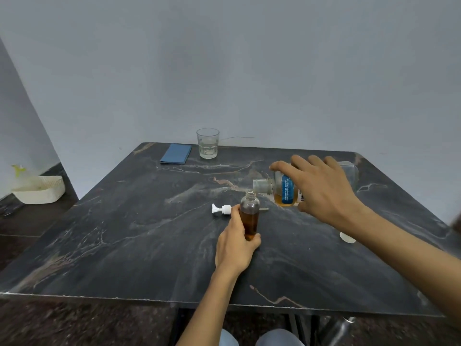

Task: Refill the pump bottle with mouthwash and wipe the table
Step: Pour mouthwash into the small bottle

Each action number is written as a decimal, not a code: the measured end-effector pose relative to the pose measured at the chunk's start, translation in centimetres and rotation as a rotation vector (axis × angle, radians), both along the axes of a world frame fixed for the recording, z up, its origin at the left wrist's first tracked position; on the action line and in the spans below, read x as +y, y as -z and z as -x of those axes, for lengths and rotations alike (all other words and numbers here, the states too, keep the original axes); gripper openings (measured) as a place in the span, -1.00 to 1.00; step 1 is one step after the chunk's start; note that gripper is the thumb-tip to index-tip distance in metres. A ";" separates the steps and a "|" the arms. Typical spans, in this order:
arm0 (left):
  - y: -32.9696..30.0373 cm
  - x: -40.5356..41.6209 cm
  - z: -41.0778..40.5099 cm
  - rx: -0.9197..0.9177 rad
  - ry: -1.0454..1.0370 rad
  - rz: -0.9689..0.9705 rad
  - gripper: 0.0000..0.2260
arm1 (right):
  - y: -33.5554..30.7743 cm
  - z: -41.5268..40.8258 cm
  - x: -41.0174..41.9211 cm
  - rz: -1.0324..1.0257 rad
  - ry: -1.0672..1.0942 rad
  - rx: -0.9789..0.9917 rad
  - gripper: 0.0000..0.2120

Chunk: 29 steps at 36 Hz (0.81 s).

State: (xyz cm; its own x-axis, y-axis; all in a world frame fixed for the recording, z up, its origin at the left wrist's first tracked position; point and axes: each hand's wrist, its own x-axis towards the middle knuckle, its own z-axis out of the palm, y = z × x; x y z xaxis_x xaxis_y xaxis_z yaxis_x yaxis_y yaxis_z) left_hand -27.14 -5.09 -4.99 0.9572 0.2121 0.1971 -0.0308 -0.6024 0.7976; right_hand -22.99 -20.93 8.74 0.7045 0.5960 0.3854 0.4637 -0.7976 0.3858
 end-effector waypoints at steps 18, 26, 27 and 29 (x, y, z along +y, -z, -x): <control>-0.1 0.0 0.1 0.007 0.016 0.009 -0.35 | 0.1 -0.1 0.1 -0.007 -0.003 0.001 -0.12; -0.1 0.0 0.1 0.002 0.012 -0.002 -0.36 | 0.0 0.0 0.0 -0.004 -0.001 -0.002 -0.13; -0.1 0.0 0.1 0.000 0.010 -0.003 -0.36 | 0.0 0.0 0.0 -0.004 -0.001 -0.001 -0.13; -0.1 0.0 0.1 0.000 0.007 -0.003 -0.36 | 0.0 0.0 0.1 -0.003 0.004 0.005 -0.13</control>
